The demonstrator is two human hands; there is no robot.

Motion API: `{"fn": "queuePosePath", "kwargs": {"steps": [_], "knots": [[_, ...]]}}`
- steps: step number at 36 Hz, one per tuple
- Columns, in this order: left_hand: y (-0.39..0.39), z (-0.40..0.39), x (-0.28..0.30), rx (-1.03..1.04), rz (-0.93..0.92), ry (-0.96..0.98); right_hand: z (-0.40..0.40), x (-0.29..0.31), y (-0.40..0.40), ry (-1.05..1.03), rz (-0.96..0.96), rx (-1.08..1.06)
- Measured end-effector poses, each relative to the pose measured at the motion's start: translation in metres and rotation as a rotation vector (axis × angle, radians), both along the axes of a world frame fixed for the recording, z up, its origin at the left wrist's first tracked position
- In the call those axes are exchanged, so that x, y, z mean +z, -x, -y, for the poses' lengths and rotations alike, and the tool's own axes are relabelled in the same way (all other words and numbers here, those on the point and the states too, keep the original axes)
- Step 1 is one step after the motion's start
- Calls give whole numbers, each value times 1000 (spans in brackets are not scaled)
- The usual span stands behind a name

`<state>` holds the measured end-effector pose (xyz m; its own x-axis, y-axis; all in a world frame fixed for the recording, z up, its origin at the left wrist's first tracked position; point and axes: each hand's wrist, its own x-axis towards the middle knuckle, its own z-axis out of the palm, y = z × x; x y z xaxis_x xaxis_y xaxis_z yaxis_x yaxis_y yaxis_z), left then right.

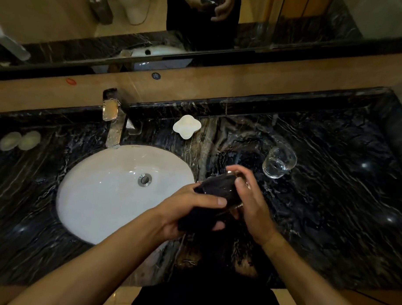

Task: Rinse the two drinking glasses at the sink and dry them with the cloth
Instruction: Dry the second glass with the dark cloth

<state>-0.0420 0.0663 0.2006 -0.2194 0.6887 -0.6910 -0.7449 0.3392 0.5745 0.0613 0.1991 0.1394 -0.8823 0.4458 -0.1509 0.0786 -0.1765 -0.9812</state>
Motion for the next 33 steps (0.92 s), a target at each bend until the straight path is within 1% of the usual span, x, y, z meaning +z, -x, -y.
{"fn": "queuePosePath", "kwargs": {"steps": [2, 3, 4, 6, 8, 10, 11, 12, 13, 14, 15, 16, 17, 19, 20, 21, 23, 24, 25, 27, 29, 30, 31, 32, 33], "knots": [[-4, -3, 1, -27, -75, 11, 3, 1, 5, -36, 47, -112], [-6, -5, 0, -58, -171, 19, 4, 1, 8, -29, 90, -153], [-9, -6, 0, -100, -319, 32, 4, 2, 11, 2, 154, -178], [-14, -6, -7, -236, -727, 70, 2, 6, 14, 158, 333, -142], [-16, -3, -20, -502, -1196, 110, -5, 8, 13, 279, 521, -5], [-16, 3, -32, -741, -1651, 85, -13, 9, 11, 294, 643, 129], [-16, 7, -37, -824, -1795, 29, -16, 9, 10, 286, 685, 173], [-15, 9, -40, -891, -1875, -40, -19, 8, 9, 276, 716, 206], [-13, 11, -43, -933, -1915, -87, -21, 7, 8, 271, 723, 240], [-11, 12, -46, -938, -1912, -90, -22, 7, 6, 266, 709, 276], [-10, 11, -46, -900, -1846, -55, -23, 7, 4, 255, 673, 312], [-9, 10, -44, -830, -1702, -10, -23, 6, 2, 232, 616, 329], [-9, 8, -40, -736, -1477, 34, -22, 5, 0, 200, 547, 316], [-7, 3, -29, -469, -870, 54, -18, 3, -3, 127, 414, 222], [-7, 0, -22, -332, -618, 48, -15, 1, -4, 96, 350, 175], [-5, -2, -17, -219, -409, 42, -13, -1, -4, 67, 282, 141], [-2, -6, -8, -54, -115, 44, -10, -5, -4, 10, 158, 99], [-1, -7, -6, -3, -26, 48, -9, -6, -3, -20, 118, 76], [0, -8, -5, 21, 25, 48, -8, -7, -1, -52, 98, 46], [0, -10, -5, 6, 16, 55, -6, -8, 4, -94, 103, -29], [-2, -13, -7, -45, -121, 63, -3, -8, 9, -54, 161, -117], [-4, -13, -10, -85, -254, 63, -2, -7, 12, -3, 211, -153], [-5, -13, -15, -141, -445, 66, -2, -5, 13, 63, 275, -162], [-6, -13, -20, -232, -677, 77, -3, -3, 14, 133, 344, -137], [-5, -13, -26, -375, -930, 95, -5, -2, 15, 203, 405, -92]]}}
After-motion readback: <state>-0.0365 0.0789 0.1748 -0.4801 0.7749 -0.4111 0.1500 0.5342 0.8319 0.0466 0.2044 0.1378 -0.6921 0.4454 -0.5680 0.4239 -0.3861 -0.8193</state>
